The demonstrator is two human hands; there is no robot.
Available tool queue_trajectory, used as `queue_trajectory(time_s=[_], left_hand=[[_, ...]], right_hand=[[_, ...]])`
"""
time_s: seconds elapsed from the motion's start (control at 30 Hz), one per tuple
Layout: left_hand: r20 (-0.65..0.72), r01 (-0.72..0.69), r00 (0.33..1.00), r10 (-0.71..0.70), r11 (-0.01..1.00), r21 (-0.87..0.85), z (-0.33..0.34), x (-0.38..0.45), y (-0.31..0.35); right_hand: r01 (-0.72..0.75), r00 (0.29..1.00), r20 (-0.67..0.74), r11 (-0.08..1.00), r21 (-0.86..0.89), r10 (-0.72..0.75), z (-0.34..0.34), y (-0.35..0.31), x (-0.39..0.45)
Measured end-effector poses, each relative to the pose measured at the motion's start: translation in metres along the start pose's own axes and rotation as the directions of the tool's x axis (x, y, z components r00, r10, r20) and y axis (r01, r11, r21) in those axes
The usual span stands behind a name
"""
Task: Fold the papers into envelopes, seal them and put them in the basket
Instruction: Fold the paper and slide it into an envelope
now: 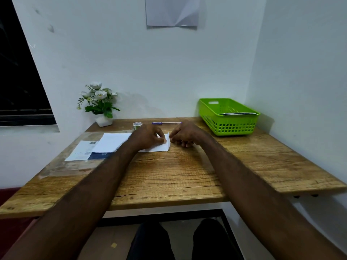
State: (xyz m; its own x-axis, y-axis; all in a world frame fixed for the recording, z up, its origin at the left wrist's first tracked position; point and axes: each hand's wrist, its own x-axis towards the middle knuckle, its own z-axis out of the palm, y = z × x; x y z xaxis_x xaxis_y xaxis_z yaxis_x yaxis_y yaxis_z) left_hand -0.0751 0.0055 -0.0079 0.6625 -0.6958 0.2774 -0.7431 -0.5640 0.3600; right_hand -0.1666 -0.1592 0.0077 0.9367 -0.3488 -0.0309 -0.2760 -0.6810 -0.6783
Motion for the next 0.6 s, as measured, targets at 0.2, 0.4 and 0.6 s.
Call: queue_trajectory(time_s=[0.2,0.4,0.6], left_hand=[[0.011,0.027,1.0,-0.026,0.995,-0.096,0.0004,0.0022,-0.0027],[-0.013,0.043,0.999,-0.047,0.977,-0.209,0.0011,0.0036,-0.0046],[0.04,0.025,0.999,-0.018,0.982,-0.186,-0.0003,0.0023,-0.0058]], right_hand=[[0.144,0.99,0.003,0.986,-0.079,-0.144,0.0042,0.0042,0.0048],[0.179,0.984,0.013,0.976,-0.121,-0.179,0.004,0.0037,0.0036],[0.184,0.983,0.004,0.977,-0.107,-0.184,0.0061,0.0048,0.0056]])
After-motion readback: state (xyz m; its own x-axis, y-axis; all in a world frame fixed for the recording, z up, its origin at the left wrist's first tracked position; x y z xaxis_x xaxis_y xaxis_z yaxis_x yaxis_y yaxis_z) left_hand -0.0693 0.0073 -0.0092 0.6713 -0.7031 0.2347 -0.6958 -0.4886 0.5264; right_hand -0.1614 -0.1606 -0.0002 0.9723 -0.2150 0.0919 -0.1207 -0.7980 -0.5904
